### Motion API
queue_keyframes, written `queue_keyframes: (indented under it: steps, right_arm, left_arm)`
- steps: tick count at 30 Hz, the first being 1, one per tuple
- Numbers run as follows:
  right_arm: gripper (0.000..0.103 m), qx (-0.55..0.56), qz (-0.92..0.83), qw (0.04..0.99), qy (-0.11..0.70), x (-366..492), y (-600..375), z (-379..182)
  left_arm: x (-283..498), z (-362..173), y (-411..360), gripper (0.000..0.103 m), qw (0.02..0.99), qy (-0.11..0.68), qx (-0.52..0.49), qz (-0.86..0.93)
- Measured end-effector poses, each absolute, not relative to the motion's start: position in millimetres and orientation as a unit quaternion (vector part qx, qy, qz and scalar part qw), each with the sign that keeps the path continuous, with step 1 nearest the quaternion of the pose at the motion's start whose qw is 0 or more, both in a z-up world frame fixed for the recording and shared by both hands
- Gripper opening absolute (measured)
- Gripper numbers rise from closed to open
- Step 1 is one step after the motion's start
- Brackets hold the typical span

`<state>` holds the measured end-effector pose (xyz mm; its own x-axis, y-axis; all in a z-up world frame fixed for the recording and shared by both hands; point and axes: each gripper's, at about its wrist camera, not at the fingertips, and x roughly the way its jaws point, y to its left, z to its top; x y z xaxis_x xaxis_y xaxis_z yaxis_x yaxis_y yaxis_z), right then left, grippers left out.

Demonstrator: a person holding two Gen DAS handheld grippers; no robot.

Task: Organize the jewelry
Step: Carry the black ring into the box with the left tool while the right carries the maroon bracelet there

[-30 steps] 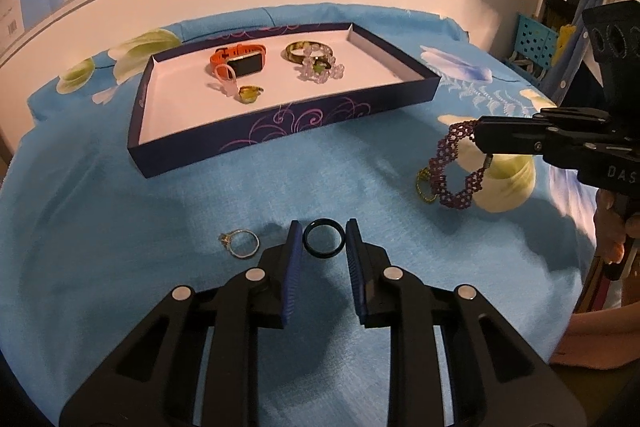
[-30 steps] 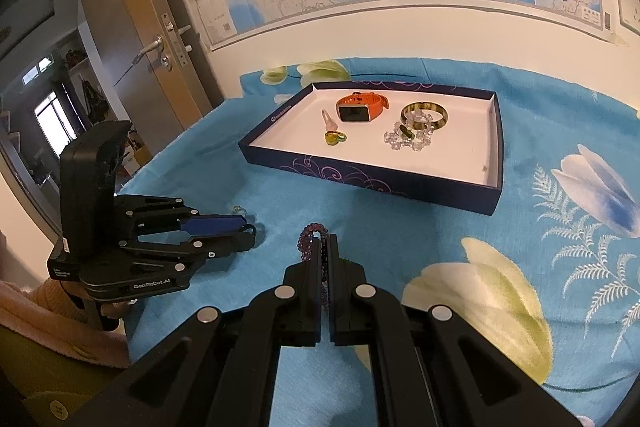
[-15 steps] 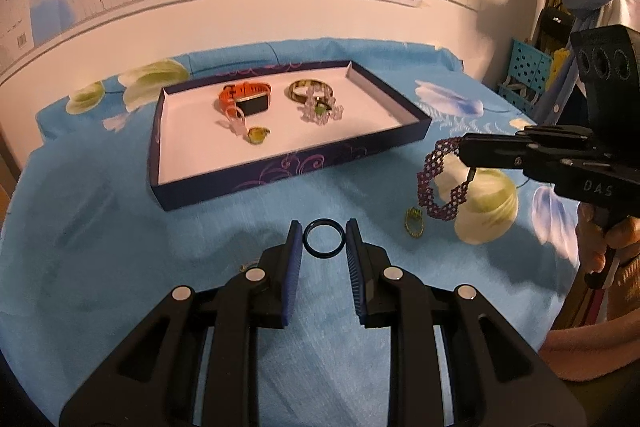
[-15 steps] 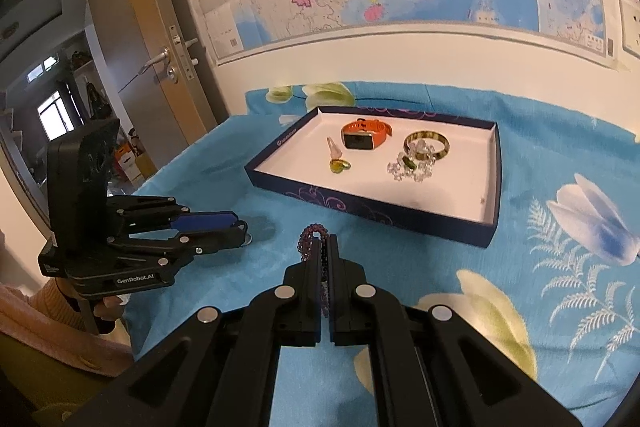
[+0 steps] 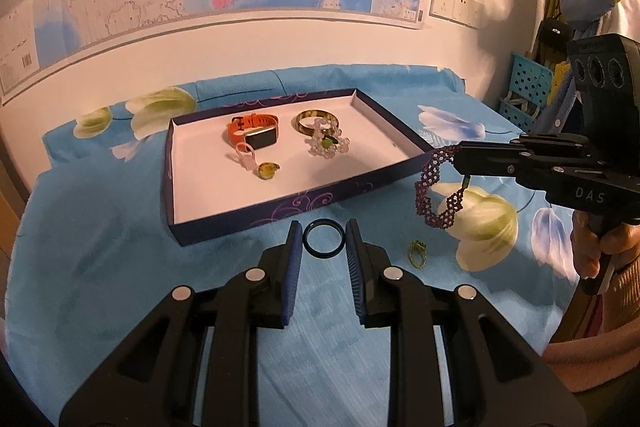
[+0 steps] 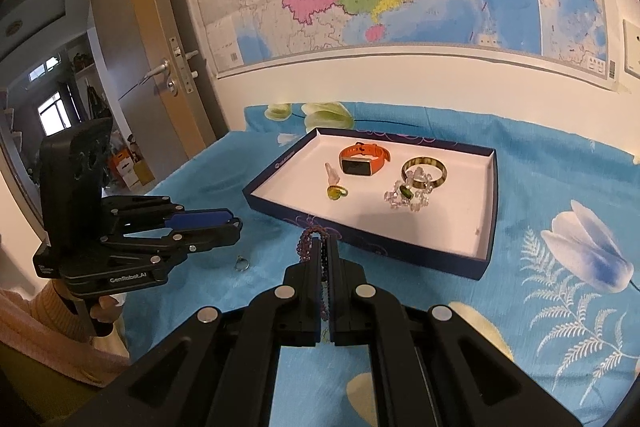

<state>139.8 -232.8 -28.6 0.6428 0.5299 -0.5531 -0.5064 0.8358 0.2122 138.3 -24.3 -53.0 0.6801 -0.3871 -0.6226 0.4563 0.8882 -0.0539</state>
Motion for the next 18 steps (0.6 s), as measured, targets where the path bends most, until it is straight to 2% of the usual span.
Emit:
queue_keyframes:
  steps: [18]
  right_arm:
    - [0.001, 0.016, 0.279, 0.912, 0.298, 177, -235, -17]
  left_arm:
    - [172, -42, -25, 0.022, 0.924, 0.312, 0.06, -0.214]
